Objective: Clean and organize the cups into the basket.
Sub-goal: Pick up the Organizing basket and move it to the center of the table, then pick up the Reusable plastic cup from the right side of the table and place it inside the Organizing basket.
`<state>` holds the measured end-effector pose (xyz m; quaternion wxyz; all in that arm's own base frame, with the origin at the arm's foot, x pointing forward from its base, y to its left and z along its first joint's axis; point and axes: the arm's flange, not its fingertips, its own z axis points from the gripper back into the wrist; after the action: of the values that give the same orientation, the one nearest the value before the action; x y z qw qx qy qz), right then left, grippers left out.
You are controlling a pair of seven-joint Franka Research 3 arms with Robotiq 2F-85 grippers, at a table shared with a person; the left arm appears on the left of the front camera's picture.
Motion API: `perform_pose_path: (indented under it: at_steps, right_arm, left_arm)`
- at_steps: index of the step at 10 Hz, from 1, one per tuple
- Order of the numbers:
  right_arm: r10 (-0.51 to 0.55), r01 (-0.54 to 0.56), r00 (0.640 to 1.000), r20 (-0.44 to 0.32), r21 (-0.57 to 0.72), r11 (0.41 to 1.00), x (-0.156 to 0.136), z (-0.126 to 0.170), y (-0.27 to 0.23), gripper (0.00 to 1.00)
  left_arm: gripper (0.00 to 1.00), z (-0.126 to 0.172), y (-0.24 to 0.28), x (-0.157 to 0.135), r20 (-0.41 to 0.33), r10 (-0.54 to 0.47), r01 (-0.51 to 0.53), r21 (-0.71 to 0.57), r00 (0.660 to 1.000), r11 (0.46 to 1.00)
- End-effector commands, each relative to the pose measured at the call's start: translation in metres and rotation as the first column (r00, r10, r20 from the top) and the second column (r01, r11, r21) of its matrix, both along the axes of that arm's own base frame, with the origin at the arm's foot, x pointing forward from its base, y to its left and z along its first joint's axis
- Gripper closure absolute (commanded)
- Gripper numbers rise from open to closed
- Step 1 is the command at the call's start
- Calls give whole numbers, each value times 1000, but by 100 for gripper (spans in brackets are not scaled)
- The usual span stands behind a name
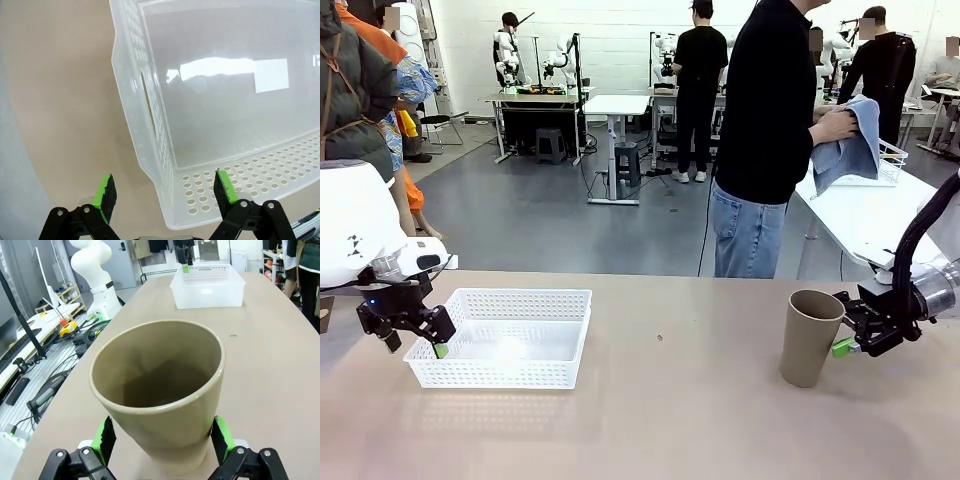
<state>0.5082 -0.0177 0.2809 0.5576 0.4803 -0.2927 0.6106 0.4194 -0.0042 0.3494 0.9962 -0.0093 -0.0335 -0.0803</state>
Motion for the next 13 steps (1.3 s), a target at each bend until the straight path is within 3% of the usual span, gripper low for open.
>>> perform_pose_path:
  at_steps: [1,8,9,10,11,12,13]
  right_arm:
    - [21,-21,1000,-2,37,999,7,-5,15,0]
    - [83,-82,997,-4,80,993,8,-21,28,0]
    - [99,-99,995,5,88,991,7,-22,27,59]
    - [97,-97,995,7,94,991,6,-23,26,59]
    - [95,-95,995,7,98,991,6,-24,25,100]
    - [93,-93,996,9,98,991,6,-24,24,62]
    - [92,-92,996,11,98,991,6,-23,24,100]
  left_arm:
    - [0,-7,-4,5,-10,16,-16,10,1000,1000]
    - [0,-8,-8,5,-35,39,-39,26,999,999]
    - [44,-8,-8,5,-32,21,-21,13,999,1000]
    - [58,-7,-8,5,-39,2,-2,16,999,1000]
    - [100,-6,-8,5,-39,-8,9,13,999,1000]
    - [100,-5,-9,5,-36,-11,12,14,999,1000]
    - [100,-4,-9,5,-36,-11,11,15,999,1000]
